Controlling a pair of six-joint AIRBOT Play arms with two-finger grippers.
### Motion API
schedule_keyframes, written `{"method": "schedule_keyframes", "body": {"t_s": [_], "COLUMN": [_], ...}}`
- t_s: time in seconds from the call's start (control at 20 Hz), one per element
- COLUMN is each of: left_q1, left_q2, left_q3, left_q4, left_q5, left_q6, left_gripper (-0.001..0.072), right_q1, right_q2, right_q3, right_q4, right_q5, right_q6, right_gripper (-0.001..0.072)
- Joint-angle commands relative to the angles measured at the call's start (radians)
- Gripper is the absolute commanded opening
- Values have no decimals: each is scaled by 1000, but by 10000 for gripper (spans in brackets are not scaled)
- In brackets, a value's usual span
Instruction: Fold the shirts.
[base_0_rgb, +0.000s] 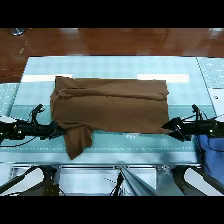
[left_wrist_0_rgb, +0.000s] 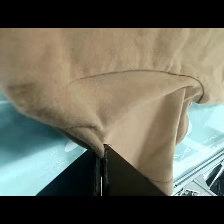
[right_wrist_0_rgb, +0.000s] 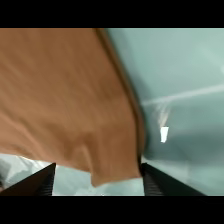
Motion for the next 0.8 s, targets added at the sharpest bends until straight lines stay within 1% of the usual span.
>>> {"method": "schedule_keyframes", "body": {"t_s": [0.0, 0.05, 0.1, 0.15, 0.2, 0.3, 0.45, 0.55, 0.65, 0.75], "left_q1": [-1, -1, -1, 0, 0, 0, -7, -41, -85, -129], "left_q2": [1, 1, 0, 0, 0, 0, -16, -86, -195, -313], "left_q3": [1, 1, 3, 15, 37, 111, 258, 383, 517, 655], "left_q4": [-7, -11, -21, -33, -32, -34, -96, -114, -114, -114], "left_q5": [5, 8, 13, 12, -4, -34, 27, 40, 40, 39], "left_q6": [-2, -2, -1, -2, -20, -28, -113, -123, -159, -206], "left_gripper": [26, 26, 26, 26, 26, 26, 26, 25, 25, 25], "right_q1": [63, 80, 101, 119, 132, 135, 135, 135, 135, 144], "right_q2": [-47, -46, -46, -46, -46, -46, -51, -101, -181, -267], "right_q3": [0, 2, 9, 19, 35, 96, 214, 315, 410, 491], "right_q4": [95, 116, 125, 126, 122, 100, 101, 104, 146, 208], "right_q5": [-146, -160, -161, -153, -133, -91, -119, -117, -117, -124], "right_q6": [-7, -19, -37, -75, -90, -88, -58, -44, -41, -63], "right_gripper": [602, 497, 276, 23, 29, 29, 28, 28, 28, 28]}}
